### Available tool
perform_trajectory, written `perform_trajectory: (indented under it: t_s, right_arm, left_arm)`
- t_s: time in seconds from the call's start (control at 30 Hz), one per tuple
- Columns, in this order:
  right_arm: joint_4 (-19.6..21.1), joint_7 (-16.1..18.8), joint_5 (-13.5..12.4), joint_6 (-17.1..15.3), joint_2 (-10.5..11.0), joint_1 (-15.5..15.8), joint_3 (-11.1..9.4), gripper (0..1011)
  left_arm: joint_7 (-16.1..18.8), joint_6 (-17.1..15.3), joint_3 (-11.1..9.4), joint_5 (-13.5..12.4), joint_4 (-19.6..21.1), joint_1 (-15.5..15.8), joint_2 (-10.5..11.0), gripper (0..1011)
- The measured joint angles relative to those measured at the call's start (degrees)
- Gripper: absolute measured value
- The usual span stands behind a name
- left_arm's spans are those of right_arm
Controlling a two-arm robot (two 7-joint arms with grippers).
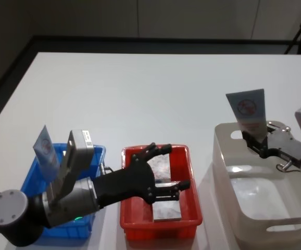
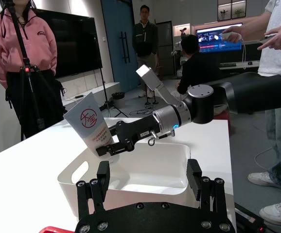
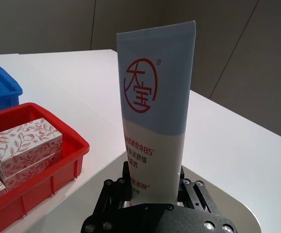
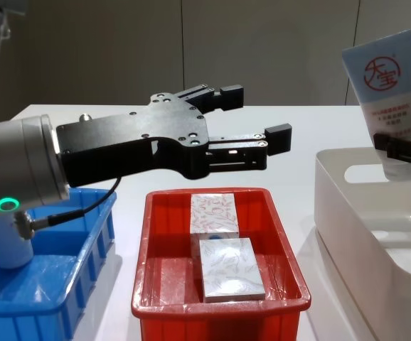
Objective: Bimanual collaborative sorting of washing and personal care products
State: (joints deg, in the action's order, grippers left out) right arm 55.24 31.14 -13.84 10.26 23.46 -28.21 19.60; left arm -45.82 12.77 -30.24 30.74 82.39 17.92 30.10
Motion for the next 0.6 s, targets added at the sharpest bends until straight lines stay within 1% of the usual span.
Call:
perform_trajectory:
  t_s: [0.27, 0.3, 0.6]
  right_arm:
    - [-2.7, -0.9, 1.4, -0.3, -1.4, -1.6, 0.1, 482]
    - [-3.4, -1.2, 1.9, -0.7, -1.7, -1.9, 0.2, 482]
    - [-6.3, -2.4, 3.9, -1.6, -2.9, -3.3, 0.5, 482]
  left_arm:
    - [0.0, 0.0, 0.0, 0.0, 0.0, 0.0, 0.0, 1001]
    - [0.0, 0.0, 0.0, 0.0, 0.0, 0.0, 0.0, 1001]
    - [0.0, 0.0, 0.0, 0.0, 0.0, 0.0, 0.0, 1001]
